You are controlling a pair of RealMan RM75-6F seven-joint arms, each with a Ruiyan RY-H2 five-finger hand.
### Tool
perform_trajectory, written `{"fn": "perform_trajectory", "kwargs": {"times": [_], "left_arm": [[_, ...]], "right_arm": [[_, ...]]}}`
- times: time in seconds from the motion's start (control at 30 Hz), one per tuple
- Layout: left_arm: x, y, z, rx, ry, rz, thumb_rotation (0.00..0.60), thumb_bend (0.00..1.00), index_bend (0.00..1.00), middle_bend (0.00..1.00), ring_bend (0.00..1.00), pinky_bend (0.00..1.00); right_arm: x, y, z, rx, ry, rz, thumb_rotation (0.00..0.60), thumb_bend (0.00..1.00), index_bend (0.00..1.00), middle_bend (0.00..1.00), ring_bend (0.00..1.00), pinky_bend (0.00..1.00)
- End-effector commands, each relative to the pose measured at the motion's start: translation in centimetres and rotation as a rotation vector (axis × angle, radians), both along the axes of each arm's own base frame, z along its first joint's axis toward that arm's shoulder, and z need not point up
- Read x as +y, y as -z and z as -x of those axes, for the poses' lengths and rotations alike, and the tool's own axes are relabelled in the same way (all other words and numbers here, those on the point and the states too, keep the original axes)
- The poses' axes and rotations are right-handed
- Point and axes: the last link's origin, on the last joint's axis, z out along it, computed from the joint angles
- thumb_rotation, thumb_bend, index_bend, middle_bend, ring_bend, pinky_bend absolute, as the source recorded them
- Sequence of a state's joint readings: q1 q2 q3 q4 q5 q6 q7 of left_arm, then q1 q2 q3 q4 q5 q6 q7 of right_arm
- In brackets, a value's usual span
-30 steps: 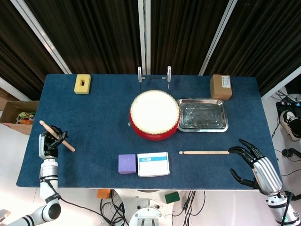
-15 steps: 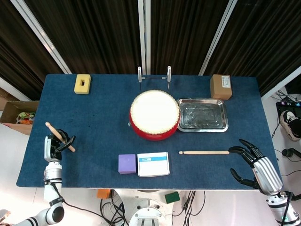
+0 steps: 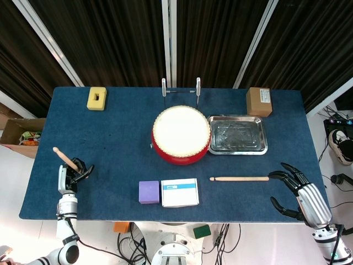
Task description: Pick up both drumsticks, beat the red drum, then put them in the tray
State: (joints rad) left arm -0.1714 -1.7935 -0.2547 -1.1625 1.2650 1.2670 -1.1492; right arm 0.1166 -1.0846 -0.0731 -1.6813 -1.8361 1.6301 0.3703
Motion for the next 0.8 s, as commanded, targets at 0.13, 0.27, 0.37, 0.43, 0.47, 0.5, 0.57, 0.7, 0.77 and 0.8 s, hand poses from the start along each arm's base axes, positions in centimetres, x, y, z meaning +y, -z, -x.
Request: {"fn": "perform_trajectory", "kwargs": {"times": [0.13, 0.27, 0.37, 0.43, 0.47, 0.5, 0.57, 0.7, 0.77, 0.8], "left_arm": [[-0.1, 0.5, 0.2, 0.017, -0.005, -0.014, 0.6, 0.0, 0.76, 0.87, 0.8, 0.75], [0.0, 0.8, 0.3, 0.034, -0.011, -0.026, 0.6, 0.01, 0.78, 0.9, 0.83, 0.84], [0.0, 1.1, 0.5, 0.055, -0.009, -0.026, 0.6, 0.02, 0.8, 0.92, 0.85, 0.92], [0.1, 1.2, 0.5, 0.065, -0.008, -0.026, 0.6, 0.03, 0.81, 0.92, 0.86, 0.96], [0.2, 1.2, 0.6, 0.073, -0.005, -0.029, 0.6, 0.04, 0.81, 0.93, 0.87, 0.98], [0.2, 1.3, 0.6, 0.08, -0.002, -0.03, 0.6, 0.05, 0.82, 0.93, 0.87, 0.99], [0.4, 1.3, 0.8, 0.101, 0.001, -0.031, 0.6, 0.13, 0.83, 0.93, 0.88, 1.0], [0.8, 1.3, 1.2, 0.153, 0.003, -0.039, 0.6, 0.38, 0.88, 0.98, 0.93, 1.0], [1.0, 1.1, 1.4, 0.207, 0.013, -0.046, 0.6, 0.52, 0.92, 1.0, 0.98, 1.0], [1.1, 0.9, 1.5, 0.248, 0.023, -0.047, 0.6, 0.56, 0.94, 1.0, 0.99, 1.0]], "right_arm": [[-0.1, 0.0, 0.1, 0.0, 0.006, 0.0, 0.6, 0.33, 0.31, 0.31, 0.09, 0.2], [-0.2, 0.2, 0.1, 0.0, 0.009, -0.005, 0.6, 0.33, 0.31, 0.31, 0.09, 0.2], [-0.2, 0.2, 0.0, -0.005, 0.009, -0.006, 0.6, 0.33, 0.31, 0.31, 0.09, 0.2], [-0.3, 0.2, 0.0, -0.006, 0.008, -0.006, 0.6, 0.33, 0.31, 0.31, 0.09, 0.2], [-0.3, 0.1, 0.0, -0.006, 0.007, -0.005, 0.6, 0.33, 0.31, 0.31, 0.09, 0.2], [-0.3, 0.1, 0.0, -0.006, 0.007, -0.004, 0.6, 0.33, 0.31, 0.31, 0.09, 0.2], [-0.3, 0.1, 0.0, -0.007, 0.007, -0.002, 0.6, 0.33, 0.31, 0.31, 0.09, 0.2], [-0.3, 0.0, 0.1, -0.009, 0.009, 0.0, 0.6, 0.33, 0.31, 0.31, 0.09, 0.2], [-0.2, 0.0, 0.1, -0.01, 0.01, -0.002, 0.6, 0.33, 0.31, 0.31, 0.09, 0.2], [-0.2, 0.0, 0.2, -0.01, 0.013, -0.003, 0.6, 0.33, 0.31, 0.31, 0.09, 0.2]]}}
